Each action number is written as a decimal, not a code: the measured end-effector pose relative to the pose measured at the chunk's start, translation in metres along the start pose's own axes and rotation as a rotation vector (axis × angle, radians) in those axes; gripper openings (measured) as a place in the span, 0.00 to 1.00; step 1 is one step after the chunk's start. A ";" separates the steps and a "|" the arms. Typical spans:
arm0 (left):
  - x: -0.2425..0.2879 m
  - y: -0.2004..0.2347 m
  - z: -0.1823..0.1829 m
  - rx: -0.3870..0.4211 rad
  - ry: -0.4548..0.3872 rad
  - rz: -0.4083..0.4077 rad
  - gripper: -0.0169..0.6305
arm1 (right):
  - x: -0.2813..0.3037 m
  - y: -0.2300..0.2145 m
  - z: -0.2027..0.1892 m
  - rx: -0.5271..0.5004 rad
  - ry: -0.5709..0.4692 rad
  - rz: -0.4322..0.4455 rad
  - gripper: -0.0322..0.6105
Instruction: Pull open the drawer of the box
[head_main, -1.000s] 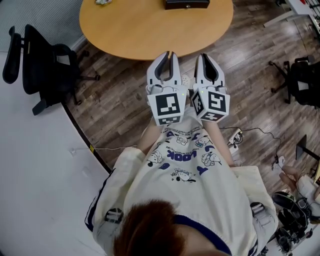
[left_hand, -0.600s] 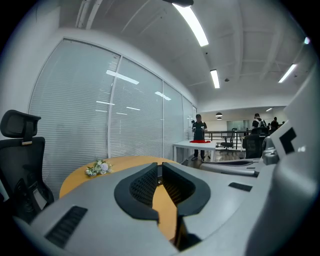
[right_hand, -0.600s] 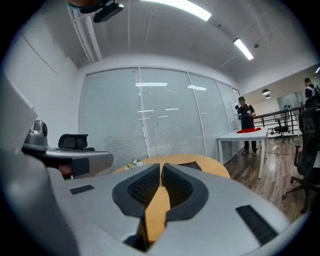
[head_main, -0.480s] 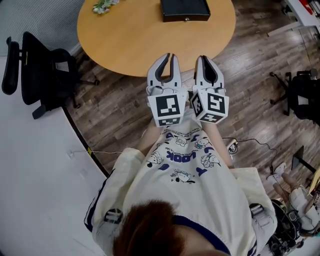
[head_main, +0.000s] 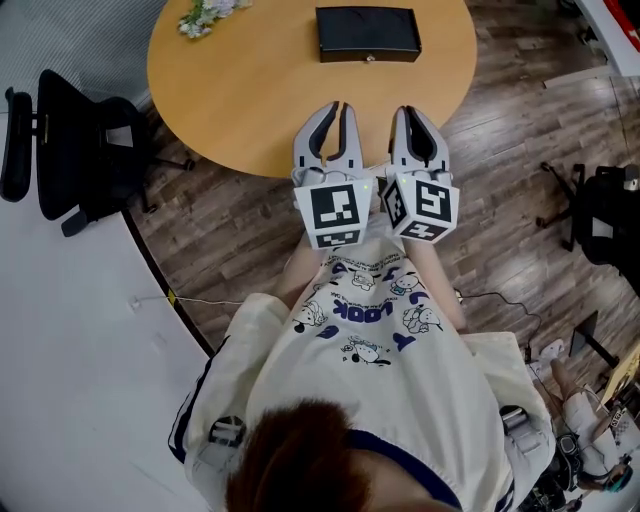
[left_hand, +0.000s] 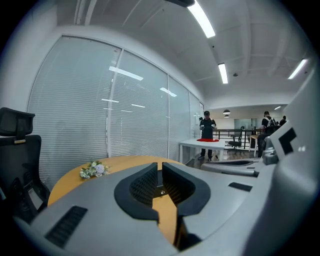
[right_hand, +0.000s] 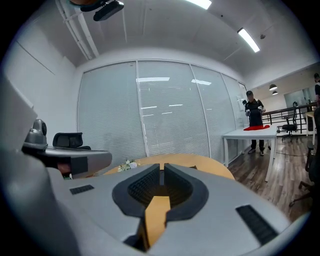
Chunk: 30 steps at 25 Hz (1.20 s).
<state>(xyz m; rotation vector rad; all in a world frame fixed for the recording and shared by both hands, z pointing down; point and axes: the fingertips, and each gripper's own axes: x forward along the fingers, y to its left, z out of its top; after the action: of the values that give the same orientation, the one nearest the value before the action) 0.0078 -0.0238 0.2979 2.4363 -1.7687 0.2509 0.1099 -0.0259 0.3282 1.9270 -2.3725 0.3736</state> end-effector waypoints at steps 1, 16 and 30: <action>0.006 0.000 0.000 0.000 0.001 0.006 0.09 | 0.006 -0.003 0.000 0.000 0.003 0.007 0.12; 0.059 0.000 -0.017 -0.017 0.079 0.046 0.09 | 0.063 -0.024 -0.017 0.016 0.097 0.080 0.12; 0.108 0.029 -0.038 -0.032 0.161 0.033 0.09 | 0.122 -0.028 -0.040 0.029 0.187 0.058 0.12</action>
<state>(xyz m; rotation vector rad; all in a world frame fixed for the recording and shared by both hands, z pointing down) 0.0107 -0.1263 0.3568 2.2948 -1.7319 0.4064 0.1071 -0.1389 0.3959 1.7523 -2.3183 0.5682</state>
